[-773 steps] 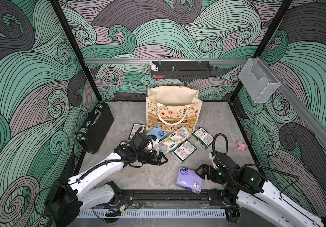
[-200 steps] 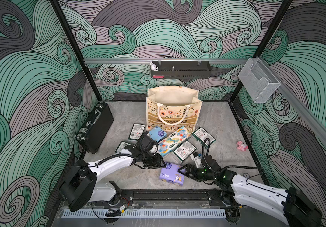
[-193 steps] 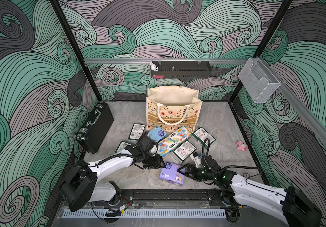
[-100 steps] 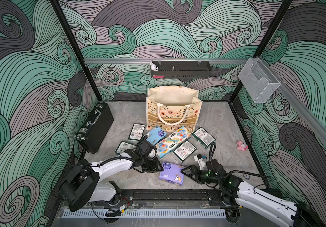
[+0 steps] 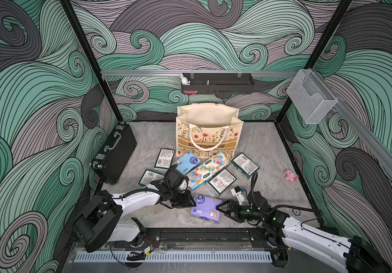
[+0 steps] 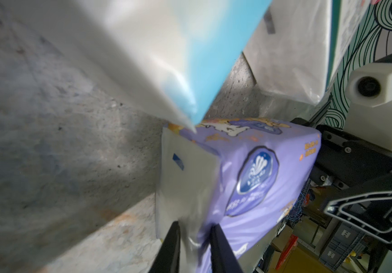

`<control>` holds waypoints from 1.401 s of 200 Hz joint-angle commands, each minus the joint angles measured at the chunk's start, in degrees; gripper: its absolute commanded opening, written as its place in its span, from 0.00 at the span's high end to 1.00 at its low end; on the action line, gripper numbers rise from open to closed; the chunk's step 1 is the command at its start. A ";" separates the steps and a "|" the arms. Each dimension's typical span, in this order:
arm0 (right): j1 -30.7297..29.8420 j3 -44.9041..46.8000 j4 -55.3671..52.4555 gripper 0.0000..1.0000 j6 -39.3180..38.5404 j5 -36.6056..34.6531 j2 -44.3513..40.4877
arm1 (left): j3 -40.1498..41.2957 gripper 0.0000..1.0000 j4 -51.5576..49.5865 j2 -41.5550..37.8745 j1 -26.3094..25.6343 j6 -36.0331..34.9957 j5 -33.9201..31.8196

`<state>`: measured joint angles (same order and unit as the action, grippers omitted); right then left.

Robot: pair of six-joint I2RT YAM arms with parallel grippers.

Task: Put tissues into the canvas bag
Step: Pick up the pack of facial tissues from the center of the board.

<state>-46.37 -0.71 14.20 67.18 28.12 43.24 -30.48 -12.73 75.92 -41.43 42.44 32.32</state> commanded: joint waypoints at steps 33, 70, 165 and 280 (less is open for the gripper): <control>0.14 -1.45 9.92 0.01 0.34 1.80 11.41 | 3.19 0.80 -5.58 0.46 -0.23 -0.86 -6.09; 0.14 -3.46 15.66 0.01 0.33 3.37 18.31 | 4.00 0.80 -6.34 -0.71 -0.14 -0.63 -6.66; -1.61 -6.85 15.77 0.14 -1.54 5.03 19.68 | 5.51 0.80 -4.92 -0.84 -0.14 0.17 -6.57; -6.79 -10.95 14.84 0.32 -2.64 1.78 20.47 | 6.04 0.79 -5.70 -5.13 -0.14 0.81 -6.04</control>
<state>-51.88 -9.39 28.53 65.98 31.40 63.55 -26.74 -11.77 70.87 -41.36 42.85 29.12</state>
